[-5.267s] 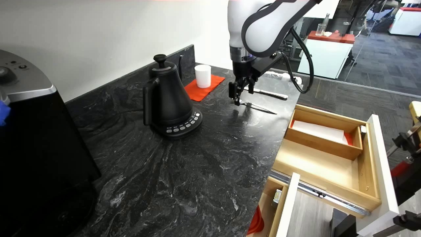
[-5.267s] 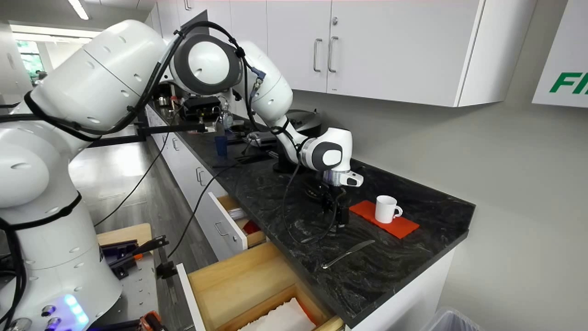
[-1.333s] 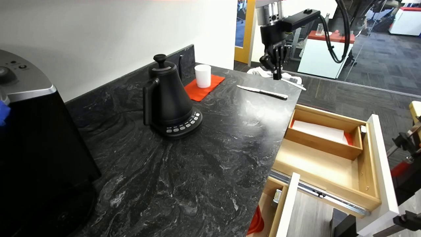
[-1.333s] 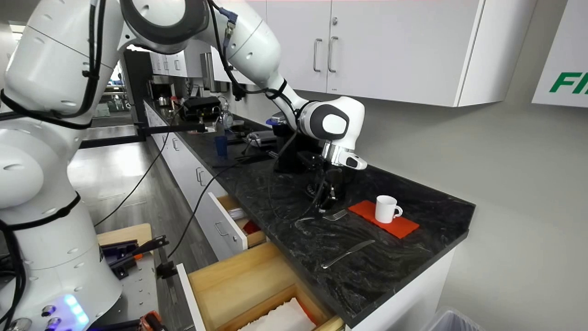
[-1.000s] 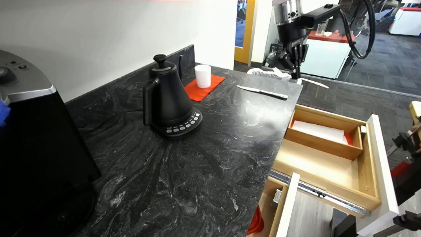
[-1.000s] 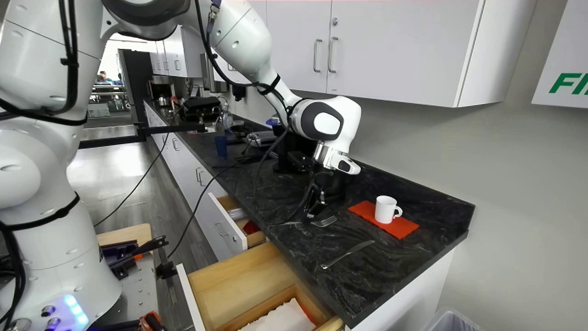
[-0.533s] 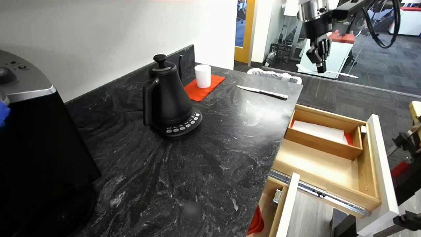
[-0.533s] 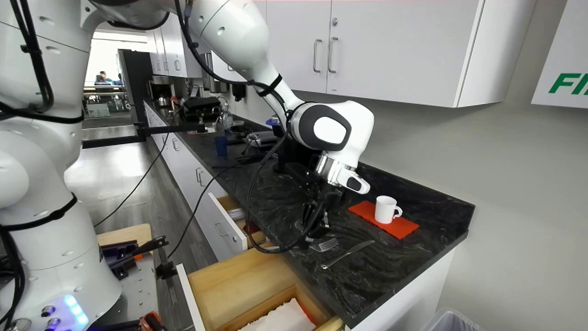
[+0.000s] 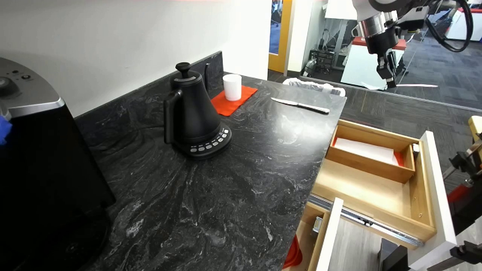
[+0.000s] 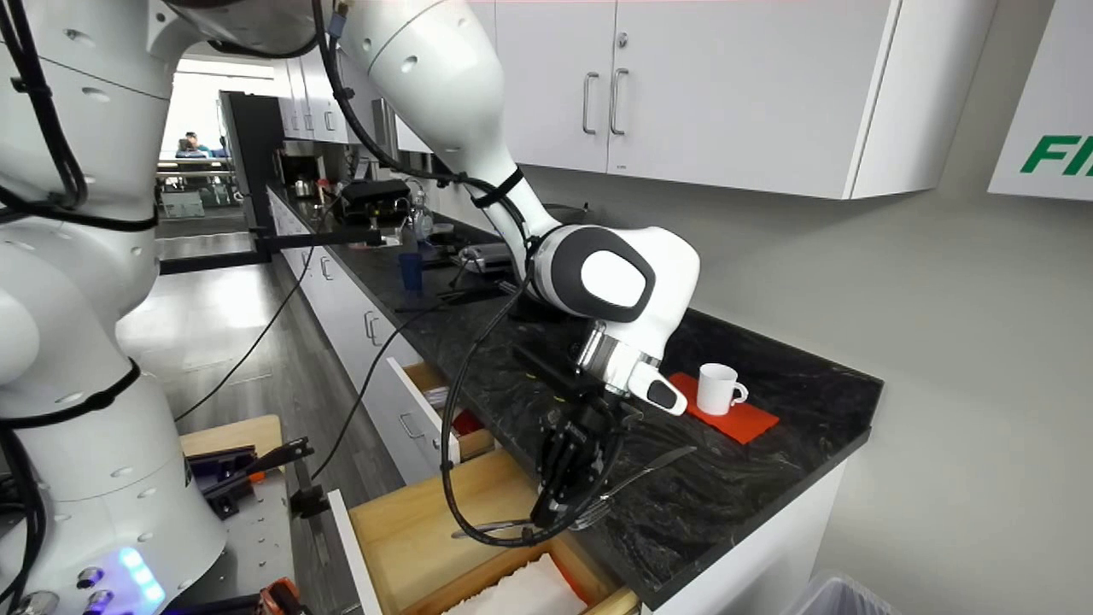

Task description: Put the silver fork and silver knife inside the open drawer

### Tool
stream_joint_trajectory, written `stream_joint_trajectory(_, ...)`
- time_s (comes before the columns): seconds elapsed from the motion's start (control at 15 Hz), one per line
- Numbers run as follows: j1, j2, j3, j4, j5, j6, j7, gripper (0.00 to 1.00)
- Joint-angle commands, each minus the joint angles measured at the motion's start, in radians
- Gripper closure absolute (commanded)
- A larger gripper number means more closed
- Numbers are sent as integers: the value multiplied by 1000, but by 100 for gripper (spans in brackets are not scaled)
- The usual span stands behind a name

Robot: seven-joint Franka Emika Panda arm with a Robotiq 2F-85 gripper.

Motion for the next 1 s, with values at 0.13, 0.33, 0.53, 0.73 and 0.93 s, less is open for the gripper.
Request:
stream_joint_trajectory(0.13, 12, 54, 57, -11, -5, -19, -36, 97)
stream_joint_trajectory(0.33, 18, 90, 89, -2, 14, -25, -41, 97)
stream_joint_trajectory(0.53, 21, 114, 108, 6, 14, -29, -44, 97)
stream_joint_trajectory(0.73, 25, 133, 113, 16, 13, -34, -37, 69)
stream_joint_trajectory(0.93, 28, 137, 114, 19, 10, -34, -36, 56)
